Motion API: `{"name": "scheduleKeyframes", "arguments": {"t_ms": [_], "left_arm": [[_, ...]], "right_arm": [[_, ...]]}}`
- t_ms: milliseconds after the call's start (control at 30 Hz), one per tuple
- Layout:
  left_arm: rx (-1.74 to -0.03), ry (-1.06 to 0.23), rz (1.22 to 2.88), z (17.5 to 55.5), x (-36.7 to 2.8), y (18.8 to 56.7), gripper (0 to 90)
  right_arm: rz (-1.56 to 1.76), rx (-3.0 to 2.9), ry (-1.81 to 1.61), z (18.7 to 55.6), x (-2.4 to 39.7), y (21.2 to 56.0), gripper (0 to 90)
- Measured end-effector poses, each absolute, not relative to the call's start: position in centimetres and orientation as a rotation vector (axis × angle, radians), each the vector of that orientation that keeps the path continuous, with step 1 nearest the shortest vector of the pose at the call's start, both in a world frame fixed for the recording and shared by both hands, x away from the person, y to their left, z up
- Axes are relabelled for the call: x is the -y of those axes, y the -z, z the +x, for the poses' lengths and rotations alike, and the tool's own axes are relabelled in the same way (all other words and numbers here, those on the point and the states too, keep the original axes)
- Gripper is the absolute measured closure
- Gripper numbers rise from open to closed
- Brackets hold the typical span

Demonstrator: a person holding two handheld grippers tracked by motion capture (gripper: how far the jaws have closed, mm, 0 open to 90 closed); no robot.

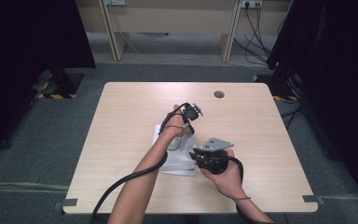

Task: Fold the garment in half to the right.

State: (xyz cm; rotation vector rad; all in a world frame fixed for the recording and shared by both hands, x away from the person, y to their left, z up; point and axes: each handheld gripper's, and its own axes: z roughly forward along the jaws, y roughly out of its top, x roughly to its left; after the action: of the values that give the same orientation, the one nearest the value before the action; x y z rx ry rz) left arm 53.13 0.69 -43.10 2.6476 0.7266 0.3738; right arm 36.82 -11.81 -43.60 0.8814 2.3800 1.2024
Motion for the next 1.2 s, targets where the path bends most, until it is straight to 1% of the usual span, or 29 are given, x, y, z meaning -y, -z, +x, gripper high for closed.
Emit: {"name": "scheduleKeyframes", "arguments": {"t_ms": [167,333,633,800,1000,1200], "left_arm": [[-0.723,-0.374,2.647,53.1,-0.7,43.1,53.8],[-0.72,-0.376,2.64,53.2,-0.7,43.1,53.3],[-0.738,-0.396,2.601,53.2,-1.5,41.9,52.5],[-0.724,-0.391,2.619,52.9,-2.1,41.4,52.3],[-0.663,-0.339,2.657,52.2,-1.2,42.3,51.1],[-0.644,-0.332,2.677,52.0,-0.6,43.1,50.8]], "right_arm": [[0.901,-2.423,-1.145,37.6,10.7,44.9,72.8],[1.002,-2.399,-1.102,38.1,11.6,45.7,72.2],[1.032,-2.42,-1.054,37.8,12.5,46.3,72.1],[1.032,-2.439,-1.044,37.7,12.5,46.3,71.5],[1.041,-2.464,-1.035,37.6,12.5,46.1,70.3],[1.042,-2.414,-1.109,37.4,12.4,45.3,65.9]]}}
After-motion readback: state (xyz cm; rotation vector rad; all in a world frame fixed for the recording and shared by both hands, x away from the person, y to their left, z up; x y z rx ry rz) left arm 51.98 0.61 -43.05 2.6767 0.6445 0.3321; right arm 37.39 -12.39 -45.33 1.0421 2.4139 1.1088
